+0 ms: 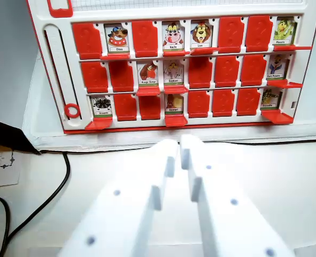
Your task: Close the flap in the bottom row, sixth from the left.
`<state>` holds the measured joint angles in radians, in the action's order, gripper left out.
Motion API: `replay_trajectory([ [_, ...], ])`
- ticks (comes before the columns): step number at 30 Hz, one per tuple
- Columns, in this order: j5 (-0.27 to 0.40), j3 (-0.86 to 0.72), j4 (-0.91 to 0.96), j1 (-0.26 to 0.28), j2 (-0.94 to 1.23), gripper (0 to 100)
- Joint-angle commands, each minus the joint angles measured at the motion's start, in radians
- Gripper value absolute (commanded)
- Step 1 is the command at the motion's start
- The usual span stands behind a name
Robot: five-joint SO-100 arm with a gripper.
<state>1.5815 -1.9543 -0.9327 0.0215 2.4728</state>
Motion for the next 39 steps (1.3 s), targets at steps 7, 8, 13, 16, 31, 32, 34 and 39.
replay_trajectory([
  [7,0.003,0.126,-0.002,0.006,0.048,0],
  [8,0.003,0.126,-0.003,0.005,0.048,0],
  [13,0.003,0.133,-0.003,0.0,0.044,0],
  [16,0.002,0.135,-0.003,-0.003,0.041,0],
  [31,-0.003,0.147,-0.005,0.003,0.035,0],
  [32,-0.005,0.149,-0.005,0.006,0.035,0],
  [34,-0.005,0.149,-0.006,0.006,0.035,0],
  [39,-0.002,0.15,-0.009,0.003,0.035,0],
])
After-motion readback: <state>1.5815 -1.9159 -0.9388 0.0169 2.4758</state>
